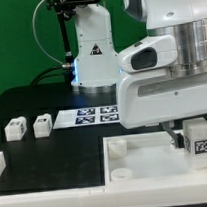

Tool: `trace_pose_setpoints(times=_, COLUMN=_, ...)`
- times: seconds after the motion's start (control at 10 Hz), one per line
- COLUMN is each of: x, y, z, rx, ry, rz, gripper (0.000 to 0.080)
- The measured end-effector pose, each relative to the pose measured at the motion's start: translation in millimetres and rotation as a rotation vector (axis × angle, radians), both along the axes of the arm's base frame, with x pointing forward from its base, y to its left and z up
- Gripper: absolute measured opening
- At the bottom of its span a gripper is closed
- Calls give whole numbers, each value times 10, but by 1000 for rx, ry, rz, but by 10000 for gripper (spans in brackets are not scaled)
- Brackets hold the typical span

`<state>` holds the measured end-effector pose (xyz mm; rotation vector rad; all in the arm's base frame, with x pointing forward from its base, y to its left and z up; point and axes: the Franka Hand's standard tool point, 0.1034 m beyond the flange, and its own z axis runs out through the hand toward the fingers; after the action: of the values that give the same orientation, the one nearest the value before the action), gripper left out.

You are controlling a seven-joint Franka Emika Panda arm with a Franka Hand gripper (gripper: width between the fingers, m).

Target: Assemble one leg

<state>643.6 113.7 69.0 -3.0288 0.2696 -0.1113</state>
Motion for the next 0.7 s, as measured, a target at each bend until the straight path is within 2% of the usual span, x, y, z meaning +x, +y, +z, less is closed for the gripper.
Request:
trace_pose_setpoints(times=0.1, x=0, y=-5, z=-1, rx=6, ry=7, rz=-70, gripper=290)
trace_pose_setpoints(times=0.4, x=-12, y=-32, z=-11, rx=30, ry=50, rz=-589, gripper=290)
trace_pose_setpoints(times=0.6, x=-35, y=-43, z=-19, rx=93, ry=119, rz=-1037, gripper=290)
trace_pose_setpoints(times=0.7, x=-40, y=-40, z=-22, rx=121, ry=147, rz=-1173, gripper=291)
